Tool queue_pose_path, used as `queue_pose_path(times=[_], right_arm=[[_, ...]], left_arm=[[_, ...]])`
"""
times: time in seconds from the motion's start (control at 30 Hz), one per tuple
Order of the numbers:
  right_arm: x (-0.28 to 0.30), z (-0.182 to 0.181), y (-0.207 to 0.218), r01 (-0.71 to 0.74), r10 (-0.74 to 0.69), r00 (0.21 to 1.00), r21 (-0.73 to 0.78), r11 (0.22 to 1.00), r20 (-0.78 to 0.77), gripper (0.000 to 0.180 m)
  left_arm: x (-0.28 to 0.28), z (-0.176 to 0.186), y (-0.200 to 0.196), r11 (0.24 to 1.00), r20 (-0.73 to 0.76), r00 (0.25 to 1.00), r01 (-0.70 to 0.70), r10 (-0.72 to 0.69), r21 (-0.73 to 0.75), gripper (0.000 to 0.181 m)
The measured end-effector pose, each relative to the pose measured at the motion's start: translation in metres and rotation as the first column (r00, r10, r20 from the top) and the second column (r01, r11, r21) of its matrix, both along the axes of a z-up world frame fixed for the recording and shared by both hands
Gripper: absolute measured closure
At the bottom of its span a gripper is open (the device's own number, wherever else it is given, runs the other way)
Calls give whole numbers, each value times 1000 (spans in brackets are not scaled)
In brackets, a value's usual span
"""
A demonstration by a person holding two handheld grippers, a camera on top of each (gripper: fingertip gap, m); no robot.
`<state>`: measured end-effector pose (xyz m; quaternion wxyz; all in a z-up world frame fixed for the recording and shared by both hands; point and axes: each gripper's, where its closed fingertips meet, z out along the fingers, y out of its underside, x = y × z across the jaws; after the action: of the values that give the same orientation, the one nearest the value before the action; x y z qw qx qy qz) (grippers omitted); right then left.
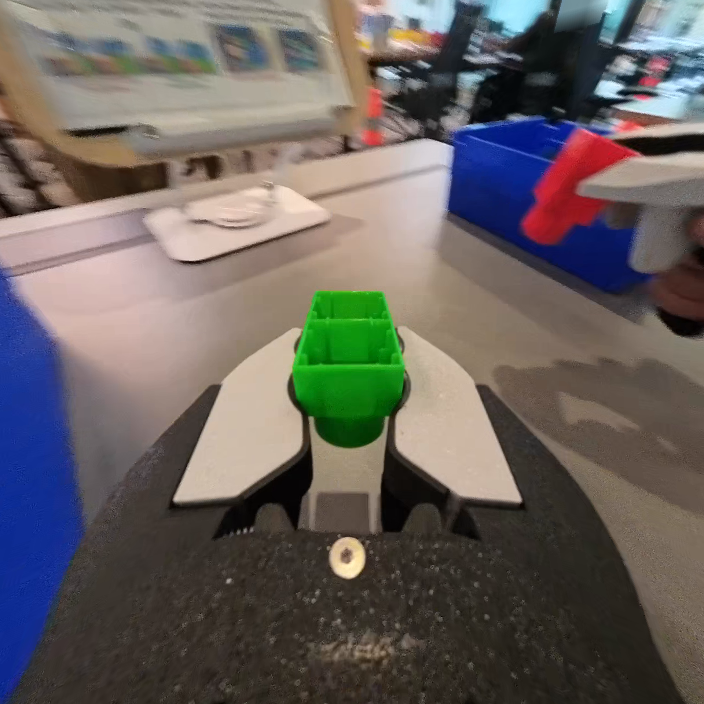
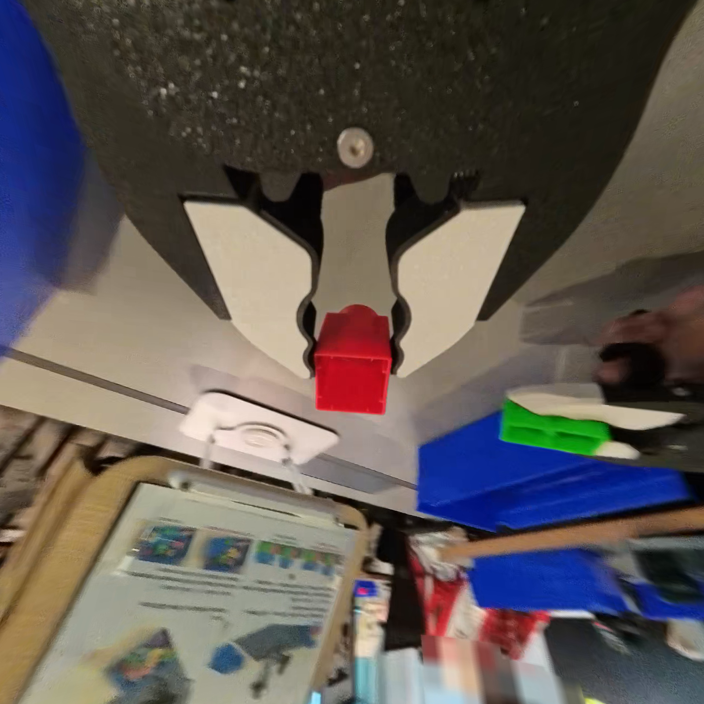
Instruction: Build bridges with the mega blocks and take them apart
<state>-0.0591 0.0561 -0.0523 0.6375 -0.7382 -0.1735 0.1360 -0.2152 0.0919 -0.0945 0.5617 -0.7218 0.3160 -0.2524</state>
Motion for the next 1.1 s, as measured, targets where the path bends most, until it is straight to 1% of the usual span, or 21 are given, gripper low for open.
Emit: queue_pose_path(times=[0.07, 0.1, 0.17, 0.23, 0.3, 0.37, 0.43, 0.5, 0.53, 0.57, 0.63, 0.67, 0.7, 0.73, 0.77, 0.83, 0.87, 0.93, 1.0, 1.1], right_arm=[[11, -3, 2, 103, -103, 995, 0, 995, 13, 143], [16, -3, 2, 130, -130, 991, 0, 991, 12, 143], [21, -4, 2, 153, -152, 988, -11, 988, 7, 143], [25, -4, 1, 154, -154, 988, -17, 988, -4, 143], [30, 2, 0, 151, -151, 988, -22, 988, -14, 143], [49, 26, -4, 172, -172, 985, 8, 985, 13, 143], [87, 58, -7, 228, -229, 970, 25, 973, 77, 143], [134, 81, -2, 285, -281, 955, -26, 958, 98, 143], [152, 82, 4, 278, -267, 958, -104, 955, 106, 143], [171, 74, 13, 274, -249, 959, -210, 938, 138, 143], [203, 47, 33, 285, -219, 954, -400, 871, 203, 143], [208, 29, 39, 242, -169, 968, -512, 824, 185, 143], [208, 8, 41, 179, -105, 983, -634, 752, 152, 143], [210, -9, 43, 145, -73, 989, -710, 690, 131, 143], [216, -26, 45, 165, -63, 985, -756, 633, 162, 143], [230, -57, 44, 237, -23, 964, -824, 515, 264, 143], [232, -66, 44, 250, -9, 960, -843, 476, 279, 143], [230, -74, 47, 257, 12, 956, -858, 445, 292, 143], [236, -81, 50, 314, 24, 934, -851, 421, 356, 142], [240, -84, 55, 321, 14, 935, -863, 390, 354, 143]], left_arm=[[-8, 4, 4, 997, 7, 998, -61, 60, 55, 140], [-9, 5, 5, 996, 13, 997, -70, 70, 57, 140], [-7, 0, 4, 999, 21, 999, -47, 47, 19, 140], [-3, -11, 3, 999, 39, 999, -8, 10, -48, 140], [-1, -11, 2, 994, 91, 996, 26, -17, -103, 140], [-2, -8, 3, 995, 97, 995, 42, -33, -92, 140], [-6, -7, 5, 998, 74, 997, 25, -20, -61, 140], [-5, -7, 3, 998, 70, 997, 37, -33, -54, 140], [-3, -9, 2, 997, 63, 997, 43, -39, -63, 140], [-1, -11, 2, 996, 59, 997, 52, -47, -76, 140], [2, -14, 0, 993, 55, 996, 68, -63, -97, 140], [4, -15, 0, 992, 56, 996, 73, -68, -102, 140], [5, -15, 0, 992, 55, 996, 77, -72, -104, 140], [6, -17, 0, 991, 46, 996, 80, -75, -110, 140], [6, -19, 1, 990, 35, 997, 78, -75, -119, 140], [6, -18, 2, 989, 49, 996, 79, -74, -125, 140], [6, -19, 2, 989, 48, 996, 81, -76, -127, 140], [4, -21, 3, 988, 45, 996, 78, -73, -134, 140], [2, -22, 3, 986, 48, 996, 80, -73, -145, 140], [1, -23, 3, 984, 55, 996, 84, -77, -158, 140]])
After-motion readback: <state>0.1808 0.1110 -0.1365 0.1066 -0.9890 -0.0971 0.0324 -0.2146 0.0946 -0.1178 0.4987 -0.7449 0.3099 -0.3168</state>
